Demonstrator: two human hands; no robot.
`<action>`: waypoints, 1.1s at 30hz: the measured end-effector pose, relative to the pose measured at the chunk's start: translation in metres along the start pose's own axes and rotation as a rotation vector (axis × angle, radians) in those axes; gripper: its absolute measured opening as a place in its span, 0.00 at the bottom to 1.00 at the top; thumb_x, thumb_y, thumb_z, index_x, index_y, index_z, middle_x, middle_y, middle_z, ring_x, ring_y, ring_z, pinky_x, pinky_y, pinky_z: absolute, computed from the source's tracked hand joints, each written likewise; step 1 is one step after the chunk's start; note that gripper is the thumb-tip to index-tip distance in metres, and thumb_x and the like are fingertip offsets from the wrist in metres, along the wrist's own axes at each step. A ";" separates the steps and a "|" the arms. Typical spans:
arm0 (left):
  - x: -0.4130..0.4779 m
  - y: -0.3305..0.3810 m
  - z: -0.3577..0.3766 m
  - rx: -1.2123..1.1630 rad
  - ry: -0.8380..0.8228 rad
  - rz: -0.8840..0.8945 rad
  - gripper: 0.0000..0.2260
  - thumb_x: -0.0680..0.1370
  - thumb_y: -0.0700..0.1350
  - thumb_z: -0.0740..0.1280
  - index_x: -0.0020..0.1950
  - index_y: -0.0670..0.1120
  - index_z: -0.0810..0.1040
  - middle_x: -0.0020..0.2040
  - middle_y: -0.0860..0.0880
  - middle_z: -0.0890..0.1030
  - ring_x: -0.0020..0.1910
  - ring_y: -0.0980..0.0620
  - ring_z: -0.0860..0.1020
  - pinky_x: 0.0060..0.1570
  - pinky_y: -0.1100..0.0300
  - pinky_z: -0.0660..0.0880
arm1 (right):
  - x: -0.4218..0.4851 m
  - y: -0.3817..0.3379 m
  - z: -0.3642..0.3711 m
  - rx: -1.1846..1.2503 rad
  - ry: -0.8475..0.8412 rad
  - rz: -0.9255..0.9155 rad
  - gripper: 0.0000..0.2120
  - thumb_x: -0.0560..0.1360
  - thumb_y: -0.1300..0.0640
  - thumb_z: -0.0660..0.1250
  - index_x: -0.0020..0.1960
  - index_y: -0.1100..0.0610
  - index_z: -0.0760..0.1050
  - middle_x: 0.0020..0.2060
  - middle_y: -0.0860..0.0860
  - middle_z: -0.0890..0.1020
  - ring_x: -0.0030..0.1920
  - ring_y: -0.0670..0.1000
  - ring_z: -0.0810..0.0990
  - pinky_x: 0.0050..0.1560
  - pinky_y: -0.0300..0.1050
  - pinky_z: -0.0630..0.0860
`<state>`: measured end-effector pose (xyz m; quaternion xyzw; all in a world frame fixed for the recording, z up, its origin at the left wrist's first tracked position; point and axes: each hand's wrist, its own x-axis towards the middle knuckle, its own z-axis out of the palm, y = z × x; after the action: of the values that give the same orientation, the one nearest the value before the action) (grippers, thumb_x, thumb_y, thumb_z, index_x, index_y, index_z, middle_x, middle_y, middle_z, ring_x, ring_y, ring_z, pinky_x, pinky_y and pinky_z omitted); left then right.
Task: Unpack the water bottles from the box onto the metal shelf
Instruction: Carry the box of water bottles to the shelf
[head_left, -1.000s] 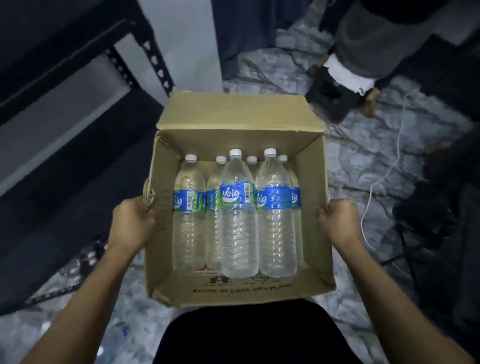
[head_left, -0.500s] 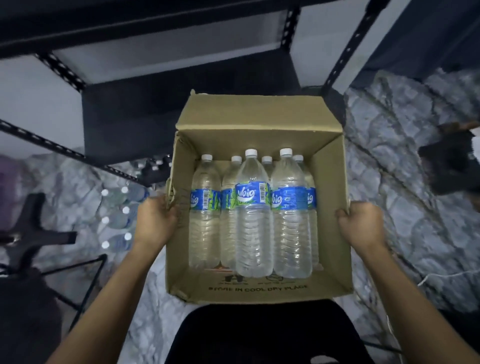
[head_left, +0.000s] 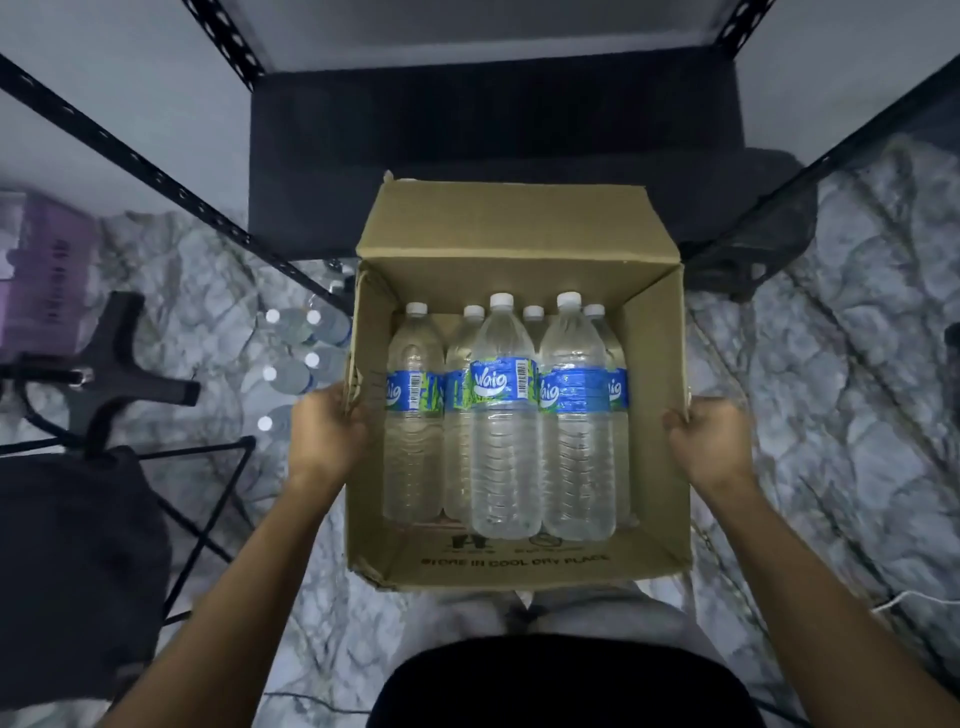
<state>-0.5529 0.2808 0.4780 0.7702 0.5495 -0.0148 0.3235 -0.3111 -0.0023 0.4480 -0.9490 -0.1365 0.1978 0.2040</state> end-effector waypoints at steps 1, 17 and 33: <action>0.006 -0.006 0.007 0.002 0.003 -0.005 0.12 0.75 0.32 0.65 0.31 0.37 0.72 0.26 0.45 0.72 0.26 0.48 0.71 0.25 0.59 0.65 | 0.006 0.003 0.012 0.007 -0.004 -0.013 0.22 0.72 0.68 0.68 0.23 0.60 0.64 0.19 0.56 0.69 0.22 0.51 0.65 0.27 0.40 0.59; 0.163 -0.149 0.272 -0.027 0.007 -0.111 0.17 0.78 0.43 0.67 0.33 0.34 0.74 0.26 0.41 0.71 0.26 0.51 0.68 0.25 0.57 0.63 | 0.160 0.124 0.290 -0.040 0.039 -0.125 0.16 0.69 0.57 0.58 0.23 0.57 0.61 0.19 0.55 0.68 0.24 0.51 0.69 0.27 0.39 0.56; 0.266 -0.221 0.383 0.033 -0.035 -0.052 0.21 0.75 0.36 0.68 0.26 0.49 0.66 0.24 0.52 0.66 0.27 0.58 0.61 0.25 0.66 0.60 | 0.229 0.160 0.416 -0.163 -0.017 -0.061 0.14 0.68 0.58 0.55 0.25 0.60 0.62 0.21 0.47 0.63 0.24 0.44 0.60 0.26 0.36 0.52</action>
<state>-0.5097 0.3482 -0.0319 0.7606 0.5631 -0.0456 0.3198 -0.2596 0.0739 -0.0445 -0.9562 -0.1828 0.1876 0.1310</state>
